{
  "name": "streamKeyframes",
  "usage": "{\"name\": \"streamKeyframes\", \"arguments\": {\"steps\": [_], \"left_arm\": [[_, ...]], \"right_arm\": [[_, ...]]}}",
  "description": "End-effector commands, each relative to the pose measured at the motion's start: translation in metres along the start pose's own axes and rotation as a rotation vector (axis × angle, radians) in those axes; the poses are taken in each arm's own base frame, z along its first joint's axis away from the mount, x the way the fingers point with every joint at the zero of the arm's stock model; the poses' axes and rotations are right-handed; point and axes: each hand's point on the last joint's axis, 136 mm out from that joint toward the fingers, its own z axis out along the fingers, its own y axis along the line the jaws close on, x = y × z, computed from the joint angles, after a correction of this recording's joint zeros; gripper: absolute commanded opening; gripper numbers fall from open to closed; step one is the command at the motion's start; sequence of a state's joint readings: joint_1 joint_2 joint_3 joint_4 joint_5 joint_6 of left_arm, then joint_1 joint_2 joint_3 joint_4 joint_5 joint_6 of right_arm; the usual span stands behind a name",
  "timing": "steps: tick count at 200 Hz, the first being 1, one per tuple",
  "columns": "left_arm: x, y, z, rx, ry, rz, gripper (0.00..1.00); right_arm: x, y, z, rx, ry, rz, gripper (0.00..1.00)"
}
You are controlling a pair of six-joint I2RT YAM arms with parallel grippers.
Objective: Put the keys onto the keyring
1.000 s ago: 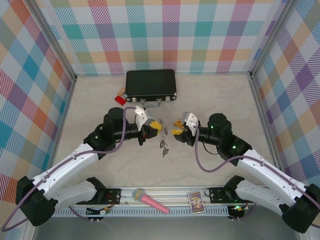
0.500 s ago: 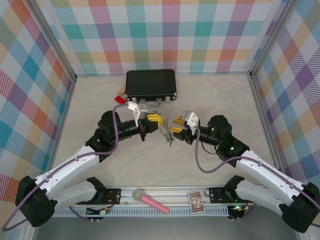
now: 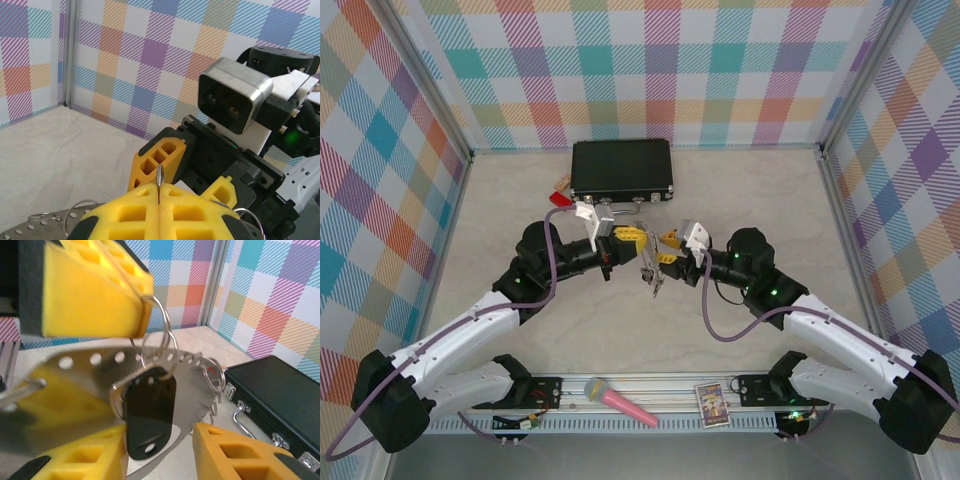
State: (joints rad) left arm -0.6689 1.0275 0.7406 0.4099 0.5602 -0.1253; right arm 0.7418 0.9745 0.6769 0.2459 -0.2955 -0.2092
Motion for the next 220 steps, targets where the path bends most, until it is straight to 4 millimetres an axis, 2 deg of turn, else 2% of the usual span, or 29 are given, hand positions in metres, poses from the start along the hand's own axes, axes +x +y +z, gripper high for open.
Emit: {"name": "streamKeyframes", "arguments": {"steps": [1, 24, 56, 74, 98, 177, 206, 210, 220], "left_arm": [[-0.017, -0.007, -0.001, 0.036, -0.07, 0.022, 0.0], [-0.018, -0.007, -0.001, 0.037, -0.076, 0.018, 0.0], [-0.022, -0.007, -0.001, 0.038, -0.088, 0.015, 0.0], [-0.024, -0.007, -0.001, 0.036, -0.096, 0.01, 0.0], [-0.027, -0.007, -0.002, 0.039, -0.118, -0.001, 0.0], [-0.037, -0.011, -0.001, 0.069, -0.17, -0.027, 0.0], [-0.032, -0.01, 0.0, 0.071, -0.157, -0.028, 0.0], [-0.033, -0.01, -0.001, 0.068, -0.157, -0.027, 0.0], [-0.031, -0.01, -0.002, 0.062, -0.155, -0.023, 0.0]], "right_arm": [[-0.029, 0.002, 0.001, -0.012, -0.082, -0.016, 0.38], [-0.029, 0.001, 0.003, -0.01, -0.081, -0.018, 0.35], [-0.026, -0.001, 0.003, 0.002, -0.075, -0.022, 0.14], [-0.024, 0.0, 0.002, 0.001, -0.071, -0.025, 0.11], [-0.018, 0.004, 0.002, -0.012, -0.059, -0.022, 0.0], [0.007, 0.016, 0.012, -0.057, 0.045, -0.034, 0.0], [0.004, 0.015, 0.011, -0.044, 0.038, -0.037, 0.0], [0.004, 0.014, 0.01, -0.037, 0.036, -0.035, 0.04], [0.003, 0.01, 0.008, -0.011, 0.029, -0.03, 0.22]]}}
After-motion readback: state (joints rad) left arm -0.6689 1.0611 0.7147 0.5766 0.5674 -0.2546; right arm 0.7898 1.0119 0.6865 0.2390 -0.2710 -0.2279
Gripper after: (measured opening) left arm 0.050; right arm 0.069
